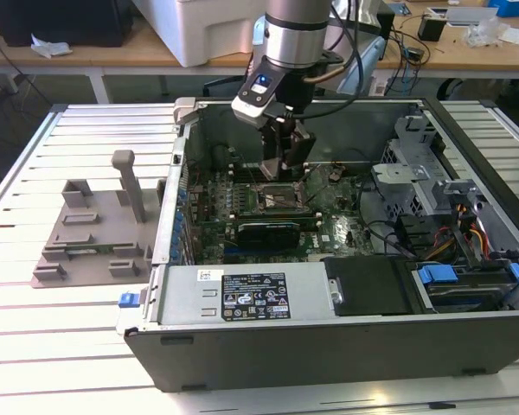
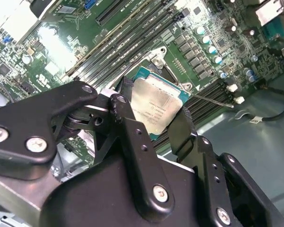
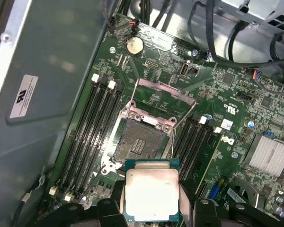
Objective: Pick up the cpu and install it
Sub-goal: 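Place the cpu into insertion slot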
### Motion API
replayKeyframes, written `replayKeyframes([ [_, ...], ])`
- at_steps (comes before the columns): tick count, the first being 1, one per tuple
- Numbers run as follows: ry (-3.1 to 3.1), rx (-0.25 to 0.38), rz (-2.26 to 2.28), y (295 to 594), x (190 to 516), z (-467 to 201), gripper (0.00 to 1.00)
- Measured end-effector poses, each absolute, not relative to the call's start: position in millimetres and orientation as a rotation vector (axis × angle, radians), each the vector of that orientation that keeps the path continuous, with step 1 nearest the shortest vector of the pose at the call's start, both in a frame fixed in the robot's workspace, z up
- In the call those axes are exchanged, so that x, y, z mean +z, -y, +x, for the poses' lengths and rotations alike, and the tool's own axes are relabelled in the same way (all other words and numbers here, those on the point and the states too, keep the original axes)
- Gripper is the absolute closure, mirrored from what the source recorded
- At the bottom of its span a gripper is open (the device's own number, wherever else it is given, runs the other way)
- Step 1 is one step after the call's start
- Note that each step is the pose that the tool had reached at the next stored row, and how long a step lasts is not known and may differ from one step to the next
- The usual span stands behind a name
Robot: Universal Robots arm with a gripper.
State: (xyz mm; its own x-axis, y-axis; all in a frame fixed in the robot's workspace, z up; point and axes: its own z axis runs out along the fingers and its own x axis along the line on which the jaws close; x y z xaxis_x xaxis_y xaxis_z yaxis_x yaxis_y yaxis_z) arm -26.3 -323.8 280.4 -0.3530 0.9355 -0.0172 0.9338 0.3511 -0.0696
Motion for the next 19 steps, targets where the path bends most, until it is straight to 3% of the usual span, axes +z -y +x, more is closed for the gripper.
replayKeyframes([
  [19, 2.278, 0.102, -2.113, 323.8, 279.6, -26.3, 0.46],
])
